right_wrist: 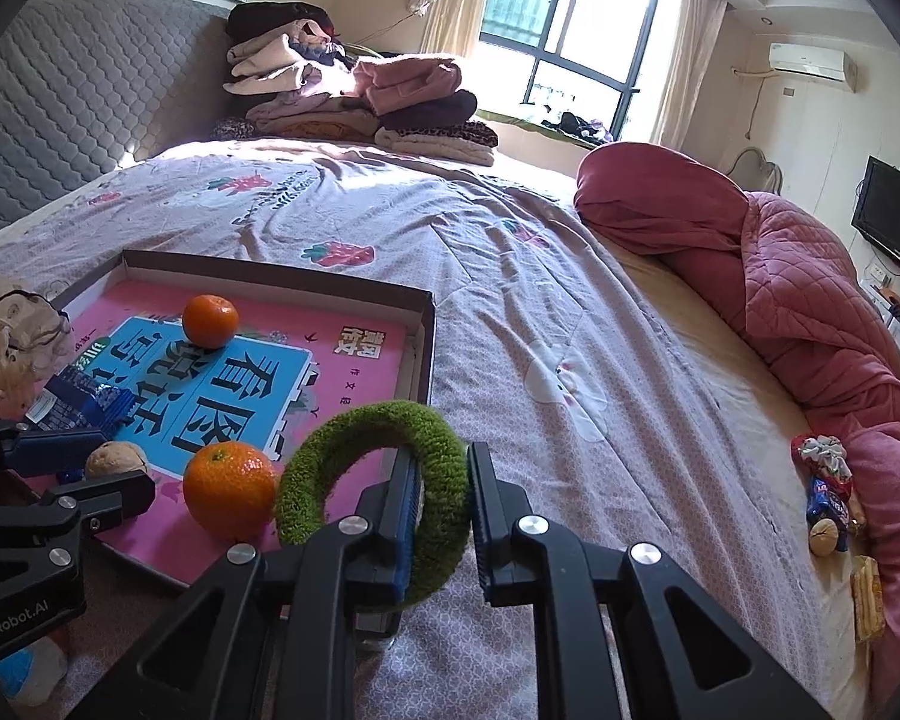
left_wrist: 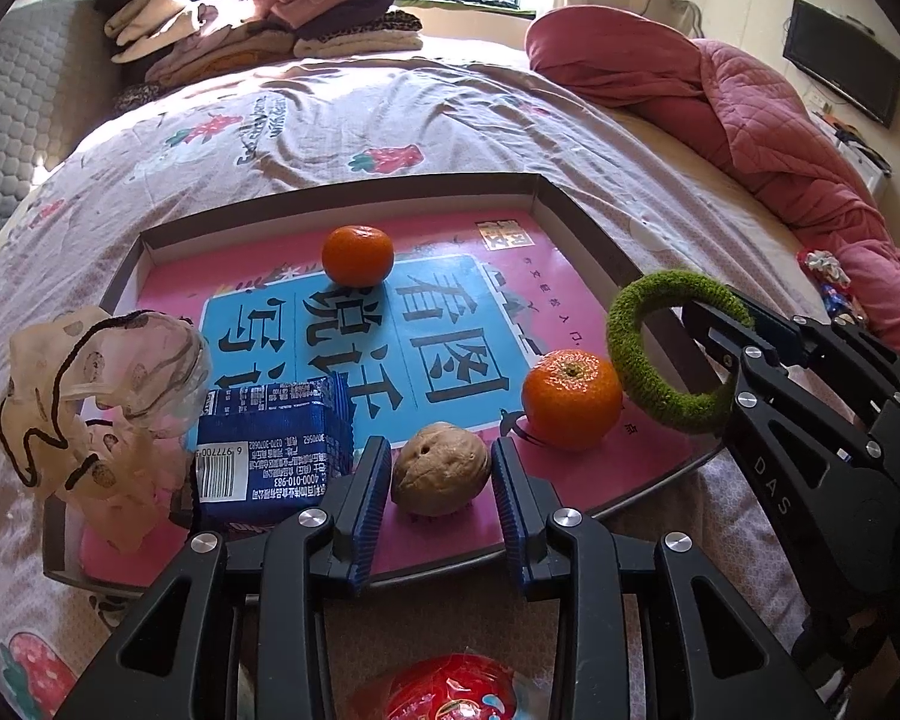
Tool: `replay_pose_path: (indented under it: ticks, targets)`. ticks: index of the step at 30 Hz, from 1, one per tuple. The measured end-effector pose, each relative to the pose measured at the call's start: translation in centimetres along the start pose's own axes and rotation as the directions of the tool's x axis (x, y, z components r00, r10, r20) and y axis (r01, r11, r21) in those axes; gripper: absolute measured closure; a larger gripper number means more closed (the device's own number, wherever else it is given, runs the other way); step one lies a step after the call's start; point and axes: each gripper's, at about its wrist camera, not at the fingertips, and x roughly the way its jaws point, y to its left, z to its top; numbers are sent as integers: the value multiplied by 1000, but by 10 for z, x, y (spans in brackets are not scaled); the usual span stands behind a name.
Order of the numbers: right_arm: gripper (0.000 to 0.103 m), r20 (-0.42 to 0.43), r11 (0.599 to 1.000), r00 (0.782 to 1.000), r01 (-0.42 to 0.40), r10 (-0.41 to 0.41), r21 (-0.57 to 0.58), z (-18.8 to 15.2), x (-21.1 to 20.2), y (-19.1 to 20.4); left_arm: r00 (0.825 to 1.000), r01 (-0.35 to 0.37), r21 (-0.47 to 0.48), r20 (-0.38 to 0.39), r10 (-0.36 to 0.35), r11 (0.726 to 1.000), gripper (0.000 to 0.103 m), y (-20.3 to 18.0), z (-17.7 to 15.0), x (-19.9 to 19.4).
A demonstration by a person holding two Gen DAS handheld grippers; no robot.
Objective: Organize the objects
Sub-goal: 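Lower the walnut into the tray and open the left tool while the right tool releases the ring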
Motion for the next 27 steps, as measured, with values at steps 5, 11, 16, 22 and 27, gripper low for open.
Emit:
replay_pose_path:
  ticks: [5,11,16,22,27]
  targets:
    - [86,13,1000,1000,-15,15,-14,0,-3,5,1000,-5,-1,6,5,1000,67,0,0,-2]
    - [74,13,998,999,-49,49,25,2,-4,-2,1000,-4,-4,17,4,1000,67,1,1,-6]
    - [68,18,996,997,-74,73,45,3,-6,-3,1000,-2,-9,23,2,1000,67,1,1,-8]
    - [67,26,995,996,-82,81,60,5,-8,-4,999,3,-14,35,-2,1000,63,2,2,-14]
    - [67,30,994,996,-90,88,62,5,-9,-4,999,3,-17,45,-2,1000,61,2,1,-19]
